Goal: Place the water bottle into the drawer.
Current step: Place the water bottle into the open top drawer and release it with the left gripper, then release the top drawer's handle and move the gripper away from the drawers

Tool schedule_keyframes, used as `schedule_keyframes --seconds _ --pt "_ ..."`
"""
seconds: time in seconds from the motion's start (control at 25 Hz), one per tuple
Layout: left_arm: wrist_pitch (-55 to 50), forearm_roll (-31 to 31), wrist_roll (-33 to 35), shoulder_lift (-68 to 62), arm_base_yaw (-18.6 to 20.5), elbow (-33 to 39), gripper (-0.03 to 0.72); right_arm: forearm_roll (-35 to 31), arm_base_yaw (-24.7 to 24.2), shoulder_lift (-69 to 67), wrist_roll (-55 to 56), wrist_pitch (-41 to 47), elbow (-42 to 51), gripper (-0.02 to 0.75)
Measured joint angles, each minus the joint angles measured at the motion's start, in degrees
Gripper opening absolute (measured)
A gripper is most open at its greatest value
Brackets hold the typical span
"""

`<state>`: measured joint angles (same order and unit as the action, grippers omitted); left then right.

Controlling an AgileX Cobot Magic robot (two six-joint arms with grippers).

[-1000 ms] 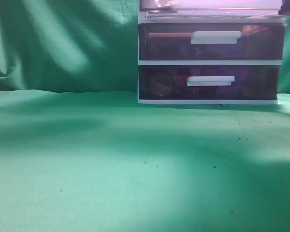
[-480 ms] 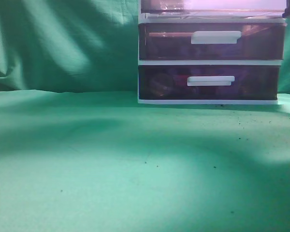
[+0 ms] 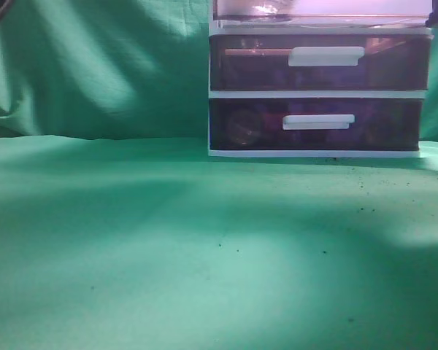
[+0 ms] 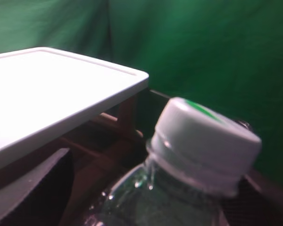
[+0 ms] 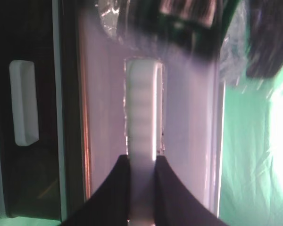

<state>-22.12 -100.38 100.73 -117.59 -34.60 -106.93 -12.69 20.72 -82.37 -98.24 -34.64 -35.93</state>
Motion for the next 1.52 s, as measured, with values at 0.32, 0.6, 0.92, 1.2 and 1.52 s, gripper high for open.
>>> schedule_keyframes --seconds 0.32,0.6,0.92,1.2,1.52 --pt "-0.3 -0.2 0.5 -13.7 -4.9 -19.1 0.586 -0.4 0.0 0.0 1.2 0.2 0.1 0.105" --pt "0.1 5.4 -2.5 -12.6 -3.4 -24.4 0.501 -0.9 0.0 0.0 1.2 0.2 0.1 0.105" --pt "-19.3 65.8 -46.1 -4.2 -1.0 -24.9 0.000 -0.6 0.0 0.0 1.2 -0.4 0.1 0.105" --pt "-38.1 104.0 -83.6 3.2 -0.7 -24.9 0.000 0.5 0.0 -0.9 1.3 -1.7 -1.0 0.105" --pt "-44.6 99.3 -87.2 16.9 -0.6 -24.9 0.000 1.3 -2.8 -9.7 -2.8 -0.5 -13.0 0.105"
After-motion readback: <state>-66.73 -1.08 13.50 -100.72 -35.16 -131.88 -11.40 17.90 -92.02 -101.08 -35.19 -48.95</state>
